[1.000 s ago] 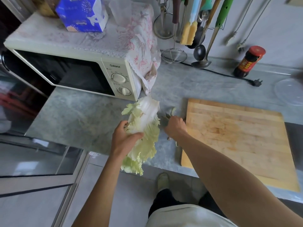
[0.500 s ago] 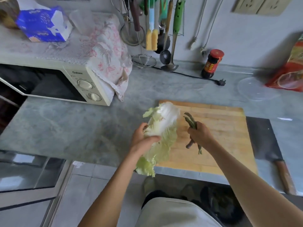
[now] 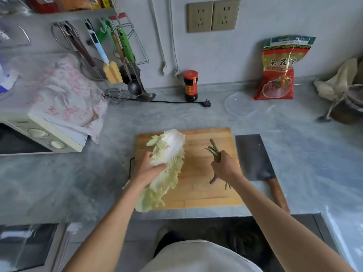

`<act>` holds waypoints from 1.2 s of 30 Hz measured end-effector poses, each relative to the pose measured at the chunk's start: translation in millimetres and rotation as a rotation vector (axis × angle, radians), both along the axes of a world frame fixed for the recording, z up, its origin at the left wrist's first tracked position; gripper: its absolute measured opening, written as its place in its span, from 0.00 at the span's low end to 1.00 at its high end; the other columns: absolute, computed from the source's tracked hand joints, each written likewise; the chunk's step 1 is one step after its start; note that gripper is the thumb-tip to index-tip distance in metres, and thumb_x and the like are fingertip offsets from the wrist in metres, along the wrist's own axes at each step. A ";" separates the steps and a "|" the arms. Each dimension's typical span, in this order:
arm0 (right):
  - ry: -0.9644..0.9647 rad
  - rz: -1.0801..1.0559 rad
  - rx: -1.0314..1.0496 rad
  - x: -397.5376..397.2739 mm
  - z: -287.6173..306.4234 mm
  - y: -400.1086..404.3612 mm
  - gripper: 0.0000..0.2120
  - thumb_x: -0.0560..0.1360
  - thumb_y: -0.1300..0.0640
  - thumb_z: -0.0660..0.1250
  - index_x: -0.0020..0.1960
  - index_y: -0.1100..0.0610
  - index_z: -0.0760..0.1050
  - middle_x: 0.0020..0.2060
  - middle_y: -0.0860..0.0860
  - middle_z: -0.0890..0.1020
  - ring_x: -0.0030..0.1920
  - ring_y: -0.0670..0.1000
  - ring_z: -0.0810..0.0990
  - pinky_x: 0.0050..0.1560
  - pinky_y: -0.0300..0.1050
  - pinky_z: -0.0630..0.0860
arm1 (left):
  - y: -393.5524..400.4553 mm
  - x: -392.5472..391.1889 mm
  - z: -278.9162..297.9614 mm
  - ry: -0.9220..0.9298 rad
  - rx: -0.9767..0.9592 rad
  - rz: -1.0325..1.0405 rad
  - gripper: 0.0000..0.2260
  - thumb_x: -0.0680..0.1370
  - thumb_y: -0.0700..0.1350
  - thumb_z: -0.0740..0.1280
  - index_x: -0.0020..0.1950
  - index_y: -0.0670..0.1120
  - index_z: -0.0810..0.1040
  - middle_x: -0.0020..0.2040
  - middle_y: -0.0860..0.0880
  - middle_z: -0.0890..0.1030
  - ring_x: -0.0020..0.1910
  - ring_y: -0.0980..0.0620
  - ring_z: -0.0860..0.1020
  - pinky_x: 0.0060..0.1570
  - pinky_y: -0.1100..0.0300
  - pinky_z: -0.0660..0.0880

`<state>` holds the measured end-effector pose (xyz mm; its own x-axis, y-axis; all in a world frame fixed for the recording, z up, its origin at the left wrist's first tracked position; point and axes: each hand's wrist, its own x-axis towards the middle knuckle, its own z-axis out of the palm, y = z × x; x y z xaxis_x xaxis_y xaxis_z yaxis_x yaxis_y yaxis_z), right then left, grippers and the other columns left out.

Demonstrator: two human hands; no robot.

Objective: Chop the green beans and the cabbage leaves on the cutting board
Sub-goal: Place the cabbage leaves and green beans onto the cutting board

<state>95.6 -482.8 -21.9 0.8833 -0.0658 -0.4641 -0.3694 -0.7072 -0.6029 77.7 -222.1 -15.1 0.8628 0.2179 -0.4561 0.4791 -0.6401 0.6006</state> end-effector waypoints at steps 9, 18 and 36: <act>0.020 0.108 -0.107 0.4 -20.8 17.3 0.19 0.74 0.65 0.65 0.64 0.61 0.67 0.57 0.58 0.74 0.46 0.54 0.74 0.43 0.46 0.73 | -52.0 -9.3 -5.0 -0.239 0.721 -0.429 0.32 0.79 0.57 0.63 0.79 0.50 0.55 0.80 0.42 0.50 0.78 0.39 0.51 0.76 0.42 0.50; 0.004 0.117 -0.123 10.0 -27.8 23.5 0.21 0.73 0.67 0.67 0.64 0.61 0.67 0.56 0.59 0.76 0.47 0.56 0.75 0.42 0.47 0.73 | -32.3 2.3 -31.7 -0.129 0.679 -0.612 0.36 0.77 0.30 0.60 0.81 0.52 0.52 0.81 0.40 0.47 0.79 0.39 0.49 0.78 0.44 0.50; -0.082 -0.245 -0.081 -35.0 -15.2 -42.7 0.16 0.79 0.54 0.66 0.64 0.60 0.75 0.56 0.56 0.82 0.56 0.56 0.79 0.53 0.48 0.77 | -99.9 69.7 -44.8 -0.372 0.528 -1.332 0.34 0.75 0.35 0.67 0.78 0.54 0.62 0.80 0.44 0.54 0.80 0.44 0.50 0.75 0.45 0.58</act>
